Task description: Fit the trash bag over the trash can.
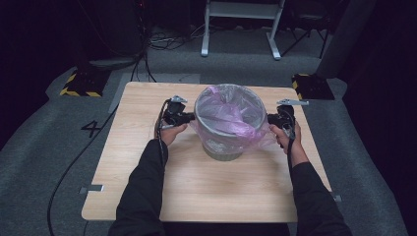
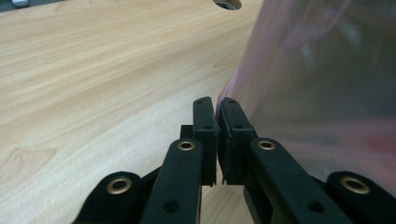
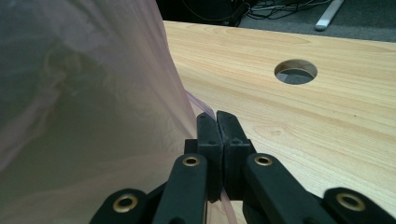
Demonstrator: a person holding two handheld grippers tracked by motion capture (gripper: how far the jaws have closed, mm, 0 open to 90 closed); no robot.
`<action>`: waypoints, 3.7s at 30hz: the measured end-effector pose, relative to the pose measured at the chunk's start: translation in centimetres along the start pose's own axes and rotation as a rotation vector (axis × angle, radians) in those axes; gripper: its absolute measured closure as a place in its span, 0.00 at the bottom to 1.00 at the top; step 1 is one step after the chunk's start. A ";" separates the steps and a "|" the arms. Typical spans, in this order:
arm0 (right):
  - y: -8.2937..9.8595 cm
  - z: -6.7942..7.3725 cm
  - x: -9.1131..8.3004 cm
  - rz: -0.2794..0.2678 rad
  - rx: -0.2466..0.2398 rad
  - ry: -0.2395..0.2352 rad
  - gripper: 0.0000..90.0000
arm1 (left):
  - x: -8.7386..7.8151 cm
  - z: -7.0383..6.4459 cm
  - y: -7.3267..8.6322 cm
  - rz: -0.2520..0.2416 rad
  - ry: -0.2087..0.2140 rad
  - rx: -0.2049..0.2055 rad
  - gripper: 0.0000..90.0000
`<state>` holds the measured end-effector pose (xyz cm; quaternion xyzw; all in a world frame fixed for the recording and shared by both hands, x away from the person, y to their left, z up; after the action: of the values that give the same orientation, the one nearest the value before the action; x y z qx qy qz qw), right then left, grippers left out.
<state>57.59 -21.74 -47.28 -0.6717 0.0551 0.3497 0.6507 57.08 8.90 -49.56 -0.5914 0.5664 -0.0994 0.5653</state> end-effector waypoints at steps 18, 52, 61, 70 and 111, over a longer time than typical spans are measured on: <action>-1.4 -0.4 -7.4 -0.123 -0.245 0.051 0.40 | -8.3 -8.0 1.8 -0.053 0.015 0.302 0.18; 4.1 8.8 -10.5 -0.198 -0.574 -0.100 0.96 | -3.9 -11.4 3.2 0.050 0.056 0.437 1.00; 5.9 8.5 -9.6 -0.131 -0.568 -0.115 1.00 | -4.9 -11.3 3.9 0.008 0.043 0.428 1.00; 7.2 8.0 -8.9 -0.087 -0.559 -0.117 1.00 | -4.1 -10.4 6.4 0.106 0.010 0.440 1.00; 4.0 6.0 -14.0 -0.173 -0.411 -0.149 0.20 | -6.4 -9.3 13.9 0.236 -0.043 0.240 0.18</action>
<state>42.58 -22.19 -42.51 -0.7645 -0.1232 0.3453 0.5302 40.14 12.66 -53.86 -0.4510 0.6036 -0.0868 0.6517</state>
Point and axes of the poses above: each handheld gripper's, and its own axes: x roughly forward along the jaws, y roughly out of its underside, z roughly to its left, the point moved 8 cm from there along x, roughly forward along the jaws, and after that the axes turned 15 degrees about y, right-handed, at the moved point
